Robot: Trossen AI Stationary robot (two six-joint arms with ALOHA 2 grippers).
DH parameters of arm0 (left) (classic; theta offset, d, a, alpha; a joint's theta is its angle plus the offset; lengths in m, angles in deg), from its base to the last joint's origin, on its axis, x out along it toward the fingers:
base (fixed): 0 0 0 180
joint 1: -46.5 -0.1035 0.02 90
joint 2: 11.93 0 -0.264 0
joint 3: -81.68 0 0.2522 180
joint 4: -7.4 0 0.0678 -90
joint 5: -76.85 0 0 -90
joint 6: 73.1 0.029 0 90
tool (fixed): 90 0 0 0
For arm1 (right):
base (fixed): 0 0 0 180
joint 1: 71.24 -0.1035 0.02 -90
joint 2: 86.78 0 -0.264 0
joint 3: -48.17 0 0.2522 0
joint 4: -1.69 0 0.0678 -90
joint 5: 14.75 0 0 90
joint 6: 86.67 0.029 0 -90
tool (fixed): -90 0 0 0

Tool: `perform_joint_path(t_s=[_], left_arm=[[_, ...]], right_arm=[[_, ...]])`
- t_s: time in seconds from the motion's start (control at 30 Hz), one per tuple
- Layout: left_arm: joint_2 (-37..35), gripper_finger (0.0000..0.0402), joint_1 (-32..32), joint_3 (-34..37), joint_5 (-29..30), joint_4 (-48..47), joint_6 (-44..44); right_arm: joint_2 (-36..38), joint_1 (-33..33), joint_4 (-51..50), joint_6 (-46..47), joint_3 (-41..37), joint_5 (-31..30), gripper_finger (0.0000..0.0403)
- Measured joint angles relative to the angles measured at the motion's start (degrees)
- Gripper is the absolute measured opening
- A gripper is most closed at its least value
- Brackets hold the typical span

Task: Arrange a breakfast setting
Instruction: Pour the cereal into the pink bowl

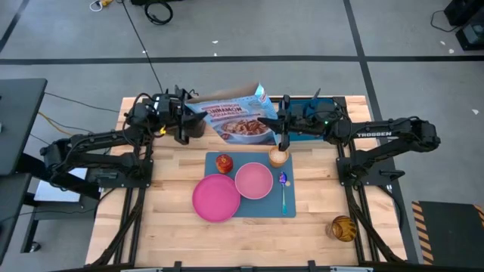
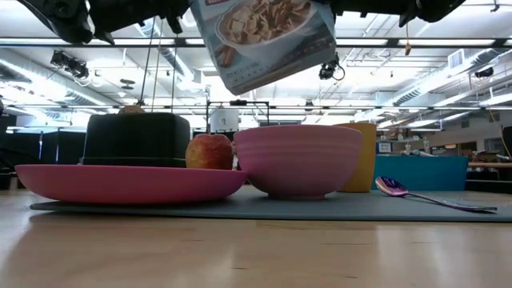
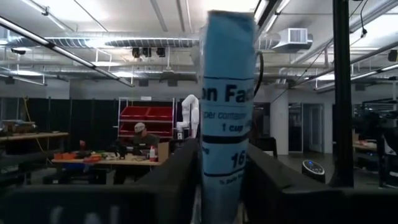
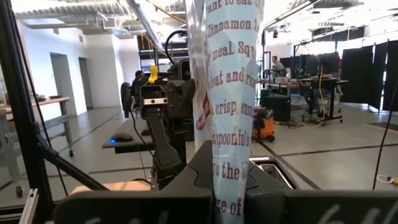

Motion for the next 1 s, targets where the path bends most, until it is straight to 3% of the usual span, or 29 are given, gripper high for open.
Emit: perform_joint_path(t_s=[0.23,0.4,0.57,0.83,1.0], left_arm=[[0.0,0.0022,0.0,0.0,0.0,0.7,0.0],[0.0,0.0010,0.0,0.0,-0.1,1.9,0.1],[-0.5,0.0009,-0.2,0.0,0.0,2.8,0.5],[-6.1,0.0009,-3.9,0.0,0.9,5.6,-1.6],[-7.4,0.0009,-5.2,0.0,2.4,9.8,-4.8]], right_arm=[[0.0,0.0,0.1,-0.4,0.0,-0.5,0.0015],[0.1,0.0,0.3,-2.1,0.0,-0.5,0.0052],[1.0,0.0,0.5,-5.0,0.0,-0.5,0.0124],[10.0,0.0,-2.7,-10.6,0.0,-0.8,0.0274],[9.6,0.0,-3.6,-10.8,-2.7,-2.3,0.0350]])
